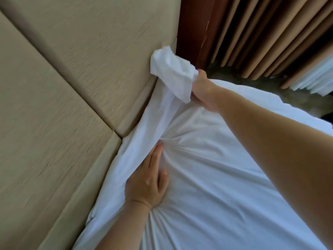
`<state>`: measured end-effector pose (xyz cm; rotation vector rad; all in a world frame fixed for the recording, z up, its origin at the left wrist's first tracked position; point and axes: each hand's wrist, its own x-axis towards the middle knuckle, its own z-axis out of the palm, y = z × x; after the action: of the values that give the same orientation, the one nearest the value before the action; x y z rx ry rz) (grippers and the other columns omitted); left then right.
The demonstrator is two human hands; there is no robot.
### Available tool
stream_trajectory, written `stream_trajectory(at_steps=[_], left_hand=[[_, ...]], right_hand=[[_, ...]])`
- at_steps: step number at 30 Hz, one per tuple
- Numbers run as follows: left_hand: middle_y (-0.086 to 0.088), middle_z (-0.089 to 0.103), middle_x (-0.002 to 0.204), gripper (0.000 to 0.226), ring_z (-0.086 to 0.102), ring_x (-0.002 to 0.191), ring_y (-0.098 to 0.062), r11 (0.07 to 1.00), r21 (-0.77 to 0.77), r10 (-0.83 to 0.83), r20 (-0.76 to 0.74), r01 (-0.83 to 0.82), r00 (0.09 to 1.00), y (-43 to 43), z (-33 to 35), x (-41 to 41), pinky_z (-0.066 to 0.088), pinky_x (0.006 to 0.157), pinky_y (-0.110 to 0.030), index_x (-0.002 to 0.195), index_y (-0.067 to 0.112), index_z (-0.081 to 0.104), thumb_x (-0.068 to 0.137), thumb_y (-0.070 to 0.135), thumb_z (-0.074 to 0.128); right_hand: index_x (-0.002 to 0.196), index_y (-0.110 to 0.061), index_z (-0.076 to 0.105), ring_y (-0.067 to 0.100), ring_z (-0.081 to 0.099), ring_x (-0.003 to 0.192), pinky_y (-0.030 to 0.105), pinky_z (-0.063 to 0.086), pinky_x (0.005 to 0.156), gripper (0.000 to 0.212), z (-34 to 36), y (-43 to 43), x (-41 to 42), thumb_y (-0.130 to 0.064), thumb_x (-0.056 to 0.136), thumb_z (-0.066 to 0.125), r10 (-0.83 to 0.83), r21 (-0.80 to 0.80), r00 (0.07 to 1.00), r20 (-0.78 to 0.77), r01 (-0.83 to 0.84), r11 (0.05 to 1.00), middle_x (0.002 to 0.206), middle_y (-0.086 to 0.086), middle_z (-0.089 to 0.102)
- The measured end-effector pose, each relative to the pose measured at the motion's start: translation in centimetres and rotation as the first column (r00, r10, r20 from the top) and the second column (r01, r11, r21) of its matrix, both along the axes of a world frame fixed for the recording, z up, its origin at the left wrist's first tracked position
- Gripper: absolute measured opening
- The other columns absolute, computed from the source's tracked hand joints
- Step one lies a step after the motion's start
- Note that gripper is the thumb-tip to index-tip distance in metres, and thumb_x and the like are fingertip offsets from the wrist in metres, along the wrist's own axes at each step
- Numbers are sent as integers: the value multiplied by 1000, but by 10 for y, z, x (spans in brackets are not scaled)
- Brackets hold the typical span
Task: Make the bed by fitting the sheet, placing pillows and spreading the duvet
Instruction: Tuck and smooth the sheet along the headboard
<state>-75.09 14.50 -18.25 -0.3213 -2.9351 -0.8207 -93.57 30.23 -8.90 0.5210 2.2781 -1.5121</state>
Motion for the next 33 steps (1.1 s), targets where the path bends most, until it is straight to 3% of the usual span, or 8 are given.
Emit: stream_trajectory(at_steps=[2,5,7,11,14,19,28,33], left_hand=[[-6,44,144,57,39,130,-17,1000,3,4,-1,-4,1000,0,-1,0,28,105,-22,138,15,35,82,28,35],[-9,46,142,58,39,128,-18,1000,-16,2,-6,-2,1000,-1,-2,-2,28,105,-24,136,12,38,80,27,36],[-9,46,142,59,39,128,-18,999,-37,9,2,-9,1000,-1,-3,-2,28,105,-24,136,13,38,80,28,37],[-8,46,143,58,40,128,-19,999,-48,23,25,-21,999,-2,-4,0,27,105,-26,138,17,34,82,32,35],[-10,46,142,58,41,128,-21,998,-62,14,15,-13,1000,-2,-3,-1,26,106,-25,138,14,37,83,32,36],[-9,43,145,59,36,134,-19,999,-36,-10,-22,9,1000,-2,-1,1,23,112,-26,139,9,39,84,29,35],[-6,38,148,59,29,138,-17,995,-100,-28,-121,16,992,-2,-4,4,15,113,-39,138,14,34,81,28,36],[-5,31,149,62,28,138,-18,995,-96,-11,-153,-4,988,-1,-6,4,13,111,-45,138,17,34,77,28,39]], right_hand=[[150,-20,-9,29,43,126,38,30,107,81,-11,-1,8,-28,93,48,132,181,988,-74,-117,976,140,10,42],[148,-17,-17,31,43,122,40,22,110,81,-26,-4,32,-21,94,43,384,497,914,-131,-274,823,123,11,53],[150,-13,-7,32,27,136,42,12,114,81,-34,-11,45,-28,91,47,513,697,857,-51,-337,633,144,14,36],[149,-18,9,31,33,130,43,30,104,82,-23,-19,80,-50,86,51,719,835,695,-20,-383,394,146,8,32],[145,-31,21,31,42,116,39,38,85,64,-21,-20,91,-52,90,46,847,901,531,5,-370,226,135,6,40],[128,-27,43,25,58,98,33,35,62,32,-17,-35,64,-40,98,37,942,923,325,89,-383,45,109,0,59],[114,-20,58,28,62,82,27,19,46,23,-5,-57,31,-17,100,39,904,994,416,103,-85,-74,87,3,65],[112,-19,60,29,62,95,32,33,62,25,-26,-65,29,-12,99,40,828,985,546,127,-164,-43,102,4,64]])
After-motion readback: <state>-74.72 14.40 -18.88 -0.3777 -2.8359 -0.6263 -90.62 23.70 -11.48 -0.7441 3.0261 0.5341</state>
